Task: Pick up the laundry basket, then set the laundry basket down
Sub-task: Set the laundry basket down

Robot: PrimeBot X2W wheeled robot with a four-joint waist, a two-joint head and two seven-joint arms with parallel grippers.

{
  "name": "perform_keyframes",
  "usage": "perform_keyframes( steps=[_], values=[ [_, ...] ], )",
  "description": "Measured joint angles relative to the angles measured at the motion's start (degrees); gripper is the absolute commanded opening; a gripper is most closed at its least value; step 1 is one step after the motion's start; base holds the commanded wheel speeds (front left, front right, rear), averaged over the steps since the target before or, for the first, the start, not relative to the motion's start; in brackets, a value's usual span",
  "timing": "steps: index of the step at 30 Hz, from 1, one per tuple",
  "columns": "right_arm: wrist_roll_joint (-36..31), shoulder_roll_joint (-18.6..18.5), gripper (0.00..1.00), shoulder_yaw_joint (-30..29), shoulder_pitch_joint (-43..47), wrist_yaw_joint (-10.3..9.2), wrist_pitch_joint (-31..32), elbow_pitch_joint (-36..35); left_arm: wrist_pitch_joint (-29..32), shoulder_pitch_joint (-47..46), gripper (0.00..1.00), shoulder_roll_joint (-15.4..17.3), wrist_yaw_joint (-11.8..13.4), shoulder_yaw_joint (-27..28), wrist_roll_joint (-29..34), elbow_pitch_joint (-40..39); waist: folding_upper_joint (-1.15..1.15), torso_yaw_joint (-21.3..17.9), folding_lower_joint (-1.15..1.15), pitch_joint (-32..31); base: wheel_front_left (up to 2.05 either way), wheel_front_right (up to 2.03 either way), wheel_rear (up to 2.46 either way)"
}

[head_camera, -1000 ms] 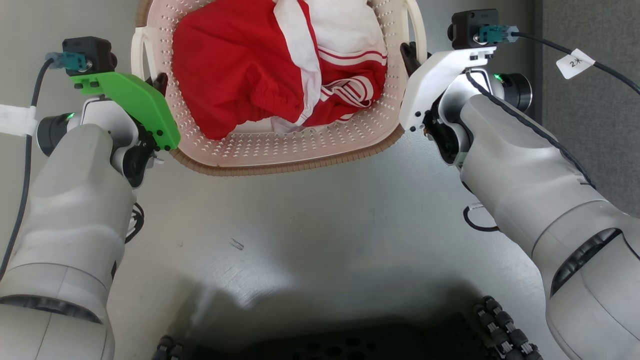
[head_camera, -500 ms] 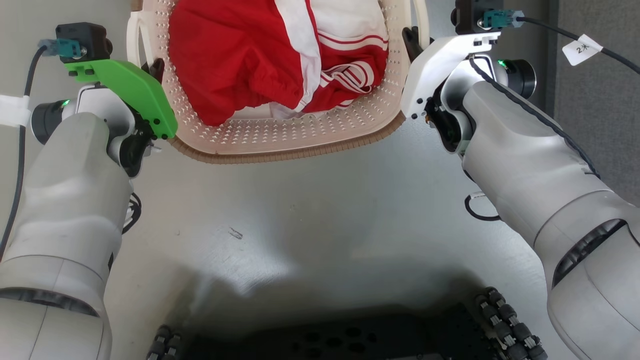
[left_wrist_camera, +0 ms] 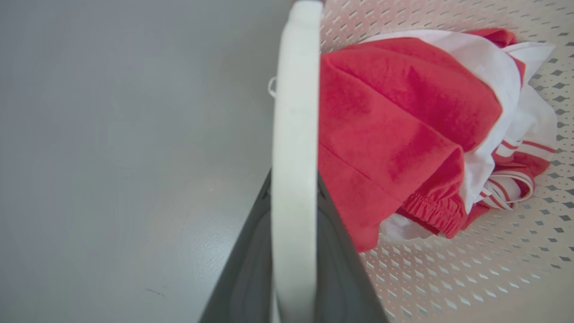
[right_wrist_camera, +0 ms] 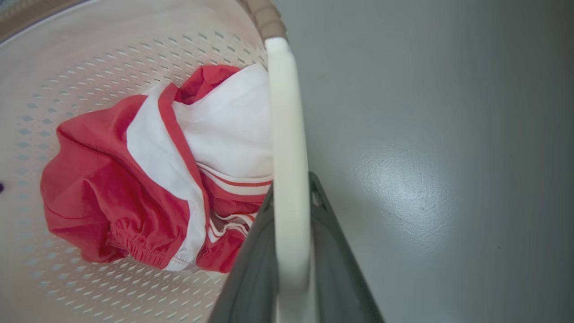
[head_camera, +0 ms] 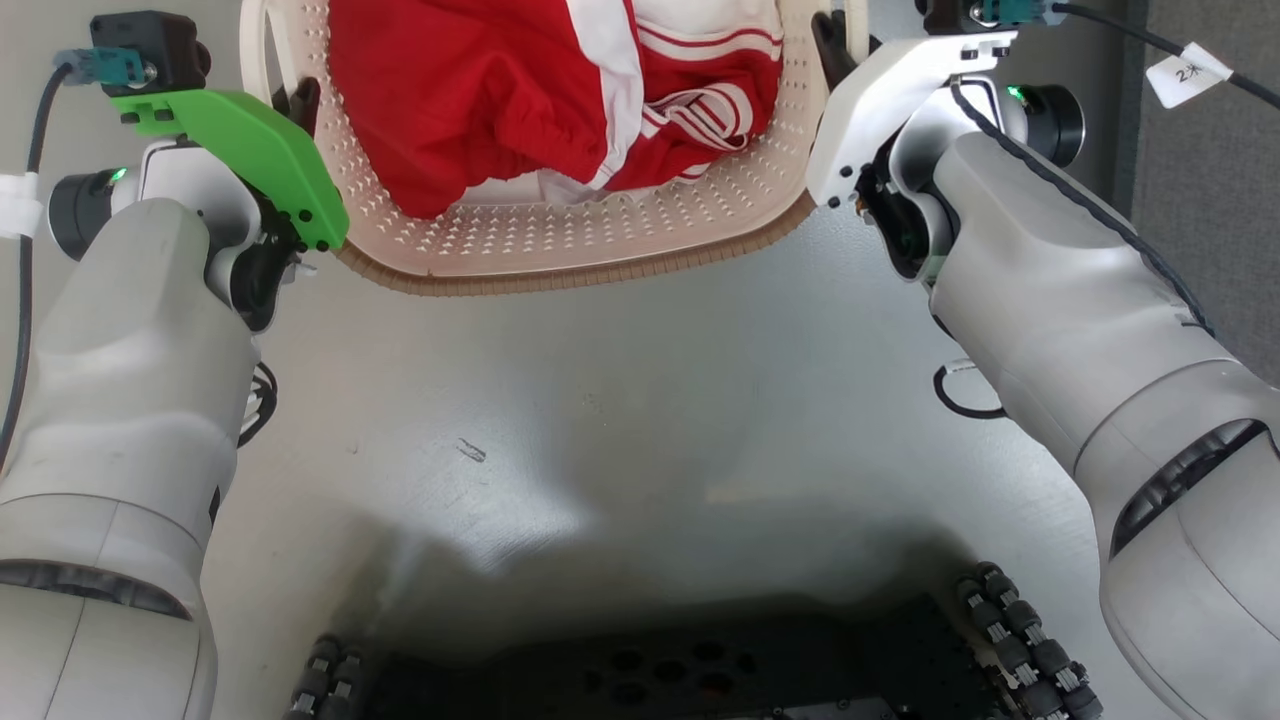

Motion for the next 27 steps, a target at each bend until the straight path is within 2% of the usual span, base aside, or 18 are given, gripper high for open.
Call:
perform_keyframes(
  steps=[12,15,16,17,18,19,20,21,23,27],
  values=[
    [0.0,-0.2,0.0,0.1,-0.1,0.44,-0.8,0.0,-0.6,-0.1,0.0,-0.1,0.0,-0.4,-0.2,-0.1,0.0,0.3,0.0,0.1,0.0,0.0,0.0],
    [0.0,-0.3,0.72,0.4,-0.1,0.49,-0.8,0.0,-0.6,-0.1,0.0,-0.2,0.0,-0.8,-0.5,-0.1,0.0,0.3,0.0,-0.1,0.0,0.0,0.0],
    [0.0,-0.5,0.82,0.5,-0.1,0.51,-0.9,0.0,-0.6,-0.1,0.1,-0.2,0.0,-0.9,-0.5,0.0,0.0,0.3,0.0,-0.2,0.0,0.0,0.0],
    [0.0,-0.6,0.96,0.6,-0.1,0.51,-0.9,0.0,-0.6,-0.1,0.35,-0.2,0.0,-1.0,-0.5,0.1,0.0,0.4,0.0,-0.2,0.0,0.0,0.0],
    [0.0,-0.7,1.0,0.6,-0.1,0.52,-0.9,0.0,-0.6,-0.1,0.42,-0.2,0.0,-1.2,-0.5,0.2,0.0,0.4,0.0,-0.3,0.0,0.0,0.0],
    [0.0,-1.0,1.0,0.7,-0.1,0.52,-0.9,0.0,-0.6,-0.1,0.58,-0.1,0.0,-1.3,-0.5,0.3,0.0,0.4,0.0,-0.4,0.0,0.0,0.0],
    [0.0,-1.4,1.0,0.7,-0.1,0.54,-0.9,0.1,-0.6,-0.1,0.58,0.0,0.0,-1.3,-0.5,0.3,0.0,0.5,0.0,-0.5,0.0,0.0,0.0],
    [0.0,-1.7,1.0,0.8,-0.1,0.96,-0.9,0.0,-0.7,-0.1,0.93,0.3,0.0,-1.3,-0.5,0.4,0.0,0.5,0.0,-0.6,0.0,0.0,0.0],
    [0.0,-1.8,1.0,0.9,-0.1,1.0,-0.9,-0.1,-0.7,-0.1,1.0,0.4,0.0,-1.4,-0.5,0.4,0.0,0.6,0.0,-0.8,0.0,0.0,0.0],
    [0.1,-2.2,1.0,1.0,0.1,1.48,-1.0,-0.3,-1.5,0.0,1.0,0.8,0.0,-1.5,-0.5,0.5,0.0,0.7,0.0,-1.4,0.0,0.0,0.0]
  ],
)
